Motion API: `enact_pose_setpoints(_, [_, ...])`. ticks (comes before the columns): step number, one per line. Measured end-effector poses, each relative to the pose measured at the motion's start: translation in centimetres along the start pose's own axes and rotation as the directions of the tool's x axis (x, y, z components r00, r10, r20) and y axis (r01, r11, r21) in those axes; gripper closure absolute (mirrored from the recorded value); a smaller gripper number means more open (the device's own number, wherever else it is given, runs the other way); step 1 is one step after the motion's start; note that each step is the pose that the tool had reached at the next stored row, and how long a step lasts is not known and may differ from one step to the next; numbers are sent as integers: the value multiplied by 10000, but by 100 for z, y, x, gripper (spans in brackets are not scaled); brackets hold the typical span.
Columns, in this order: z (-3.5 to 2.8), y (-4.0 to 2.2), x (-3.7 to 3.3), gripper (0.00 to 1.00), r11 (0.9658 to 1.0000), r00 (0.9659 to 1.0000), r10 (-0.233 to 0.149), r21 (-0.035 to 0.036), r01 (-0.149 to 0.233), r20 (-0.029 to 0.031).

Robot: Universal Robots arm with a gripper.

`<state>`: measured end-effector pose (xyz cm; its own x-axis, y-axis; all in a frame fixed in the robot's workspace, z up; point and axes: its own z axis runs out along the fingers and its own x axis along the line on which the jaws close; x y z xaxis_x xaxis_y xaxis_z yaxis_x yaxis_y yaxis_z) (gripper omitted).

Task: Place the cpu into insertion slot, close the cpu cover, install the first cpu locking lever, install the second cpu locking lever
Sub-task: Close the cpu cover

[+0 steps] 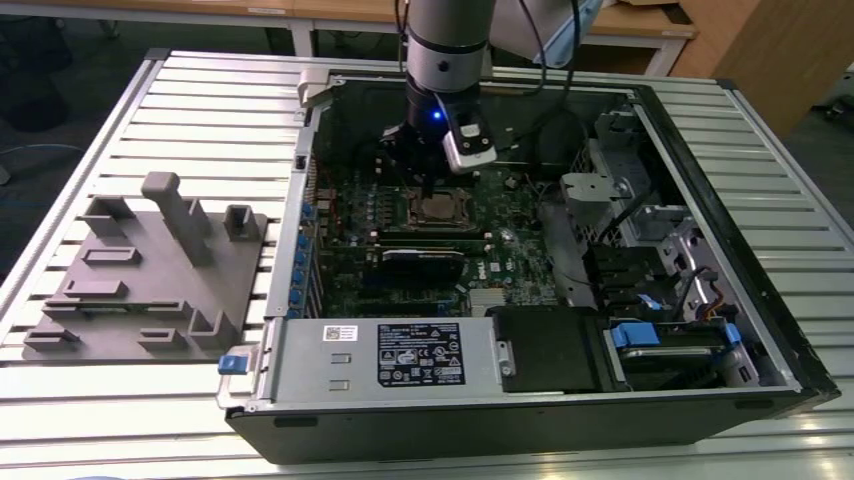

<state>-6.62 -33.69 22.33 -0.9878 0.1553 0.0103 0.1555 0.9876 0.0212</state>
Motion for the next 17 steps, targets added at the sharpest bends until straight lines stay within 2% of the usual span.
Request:
enact_pose_setpoints(4, [0, 0, 0, 89, 9985, 9985, -551, 6, 551, -11])
enact_pose_setpoints(7, [2, 0, 3, 89, 9971, 9971, -758, 26, 758, -1])
enact_pose_setpoints(12, [10, -11, 69, 89, 9973, 9973, -725, 139, 723, 143])
enact_pose_setpoints(17, [40, -19, 113, 89, 9974, 9971, -707, 148, 703, 295])
